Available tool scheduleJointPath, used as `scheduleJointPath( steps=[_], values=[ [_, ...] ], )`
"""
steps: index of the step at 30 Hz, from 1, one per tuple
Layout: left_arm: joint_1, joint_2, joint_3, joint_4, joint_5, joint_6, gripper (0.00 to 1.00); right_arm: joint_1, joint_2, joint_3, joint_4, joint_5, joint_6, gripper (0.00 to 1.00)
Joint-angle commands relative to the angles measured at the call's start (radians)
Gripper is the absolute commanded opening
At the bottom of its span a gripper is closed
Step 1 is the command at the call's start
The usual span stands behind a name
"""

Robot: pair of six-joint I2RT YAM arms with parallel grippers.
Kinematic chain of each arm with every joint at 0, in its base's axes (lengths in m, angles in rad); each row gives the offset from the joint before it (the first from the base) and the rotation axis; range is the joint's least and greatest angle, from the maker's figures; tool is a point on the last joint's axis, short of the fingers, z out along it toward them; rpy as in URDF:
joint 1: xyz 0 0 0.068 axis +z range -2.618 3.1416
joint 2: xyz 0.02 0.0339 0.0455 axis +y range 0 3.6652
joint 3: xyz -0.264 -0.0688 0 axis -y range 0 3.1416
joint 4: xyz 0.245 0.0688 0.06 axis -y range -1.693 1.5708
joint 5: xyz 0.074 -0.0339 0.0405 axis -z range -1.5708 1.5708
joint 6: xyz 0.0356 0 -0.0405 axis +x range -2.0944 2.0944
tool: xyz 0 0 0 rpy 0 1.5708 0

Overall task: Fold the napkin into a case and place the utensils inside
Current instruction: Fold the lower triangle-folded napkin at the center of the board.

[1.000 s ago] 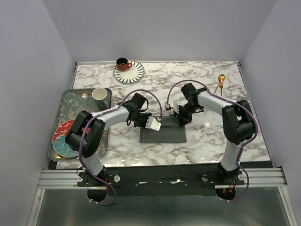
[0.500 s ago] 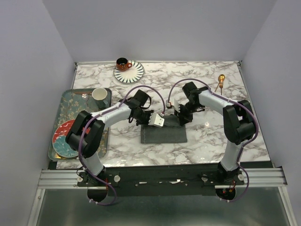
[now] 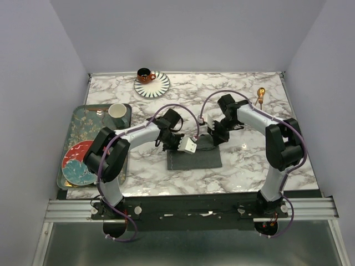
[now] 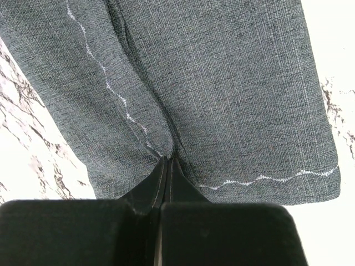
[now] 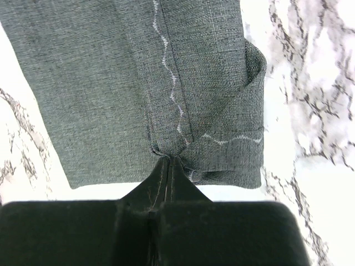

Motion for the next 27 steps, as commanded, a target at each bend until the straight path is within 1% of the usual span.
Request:
scheduleJointPath(
  steps=[1, 8, 12, 14, 15, 16, 18, 19, 20, 21, 22, 23, 24, 25, 27],
  values=[
    [-0.006, 0.081, 0.019, -0.103, -0.067, 0.019, 0.0, -0.012, -0.052, 0.013, -0.05, 0.005, -0.059, 0.01],
    [-0.006, 0.094, 0.023, -0.119, -0.082, 0.022, 0.0, -0.008, 0.015, -0.035, -0.008, 0.008, -0.041, 0.01],
    [-0.004, 0.087, 0.014, -0.097, -0.091, 0.006, 0.01, 0.003, 0.043, -0.044, 0.011, 0.019, -0.025, 0.01],
    [0.003, 0.074, 0.009, -0.083, -0.078, -0.011, 0.08, 0.008, 0.05, -0.044, 0.017, 0.024, -0.021, 0.0],
    [0.011, 0.055, 0.011, -0.074, -0.064, -0.048, 0.12, 0.009, 0.05, -0.044, 0.019, 0.027, -0.019, 0.01],
    [0.02, 0.041, 0.014, -0.073, -0.03, -0.07, 0.19, 0.011, 0.05, -0.046, 0.023, 0.025, -0.018, 0.01],
    [0.066, -0.009, 0.026, -0.067, 0.019, -0.149, 0.29, 0.014, 0.046, -0.054, 0.026, 0.027, -0.021, 0.01],
    [0.091, -0.032, 0.031, -0.069, 0.05, -0.175, 0.37, 0.015, 0.043, -0.057, 0.026, 0.031, -0.027, 0.01],
    [0.111, -0.055, 0.032, -0.066, 0.124, -0.201, 0.39, 0.018, 0.04, -0.061, 0.028, 0.035, -0.028, 0.01],
    [0.152, -0.107, 0.035, -0.057, 0.155, -0.227, 0.42, 0.021, 0.032, -0.067, 0.031, 0.039, -0.035, 0.0],
    [0.17, -0.136, 0.034, -0.044, 0.191, -0.301, 0.45, 0.024, 0.027, -0.076, 0.037, 0.047, -0.042, 0.01],
    [0.184, -0.165, 0.032, -0.025, 0.24, -0.339, 0.47, 0.027, 0.026, -0.08, 0.04, 0.05, -0.045, 0.01],
    [0.197, -0.214, 0.025, 0.027, 0.257, -0.396, 0.48, 0.027, 0.023, -0.083, 0.042, 0.05, -0.051, 0.01],
    [0.206, -0.233, 0.02, 0.062, 0.263, -0.513, 0.52, 0.032, 0.02, -0.089, 0.048, 0.056, -0.061, 0.01],
    [0.209, -0.246, 0.02, 0.136, 0.269, -0.676, 0.52, 0.032, 0.017, -0.092, 0.054, 0.061, -0.064, 0.01]
  ],
)
